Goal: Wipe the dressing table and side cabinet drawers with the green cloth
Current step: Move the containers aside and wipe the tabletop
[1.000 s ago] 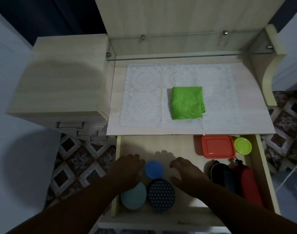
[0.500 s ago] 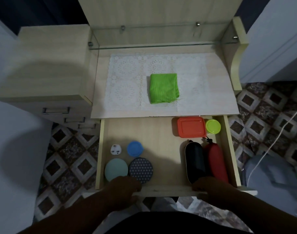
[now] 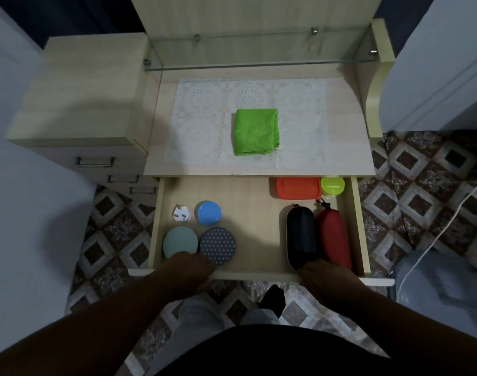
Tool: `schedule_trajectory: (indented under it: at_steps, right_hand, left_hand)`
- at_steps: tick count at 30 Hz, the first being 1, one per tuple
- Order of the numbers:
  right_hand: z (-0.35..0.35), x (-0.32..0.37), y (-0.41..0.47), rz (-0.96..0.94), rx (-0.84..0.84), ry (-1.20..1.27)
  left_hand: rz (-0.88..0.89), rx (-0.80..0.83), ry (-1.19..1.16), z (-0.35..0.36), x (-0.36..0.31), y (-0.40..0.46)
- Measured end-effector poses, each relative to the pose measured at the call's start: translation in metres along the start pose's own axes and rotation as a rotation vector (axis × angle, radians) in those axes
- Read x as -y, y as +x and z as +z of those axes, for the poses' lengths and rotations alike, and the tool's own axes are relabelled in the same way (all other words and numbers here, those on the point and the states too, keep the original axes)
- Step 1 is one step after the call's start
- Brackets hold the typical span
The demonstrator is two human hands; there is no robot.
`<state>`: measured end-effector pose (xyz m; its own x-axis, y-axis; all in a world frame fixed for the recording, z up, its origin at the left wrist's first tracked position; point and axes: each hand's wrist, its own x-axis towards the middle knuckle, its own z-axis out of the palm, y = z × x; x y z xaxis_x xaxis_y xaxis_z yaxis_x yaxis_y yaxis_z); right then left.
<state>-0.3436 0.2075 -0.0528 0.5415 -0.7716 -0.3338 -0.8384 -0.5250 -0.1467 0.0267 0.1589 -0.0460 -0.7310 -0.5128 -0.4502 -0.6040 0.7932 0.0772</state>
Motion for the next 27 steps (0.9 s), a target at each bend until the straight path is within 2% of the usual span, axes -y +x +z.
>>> schedule_trajectory:
  at_steps: [4,7,16,19,27]
  right_hand:
    - [-0.019,-0.018,0.022,0.067,-0.042,0.0]
    - [-0.041,-0.034,0.043,0.151,-0.036,-0.039]
    - [-0.075,-0.076,0.103,0.317,-0.072,-0.067]
    - [-0.075,-0.088,0.118,0.329,-0.085,-0.064]
    - [-0.081,-0.1,0.145,0.298,-0.199,-0.094]
  left_hand:
    - [-0.067,-0.012,0.023,-0.029,0.019,0.016]
    - [-0.235,-0.046,0.021,-0.048,0.032,0.029]
    - [-0.503,-0.044,0.027,-0.073,0.078,0.078]
    - [-0.54,-0.067,-0.035,-0.075,0.089,0.09]
    - [-0.526,-0.188,-0.015,-0.08,0.103,0.105]
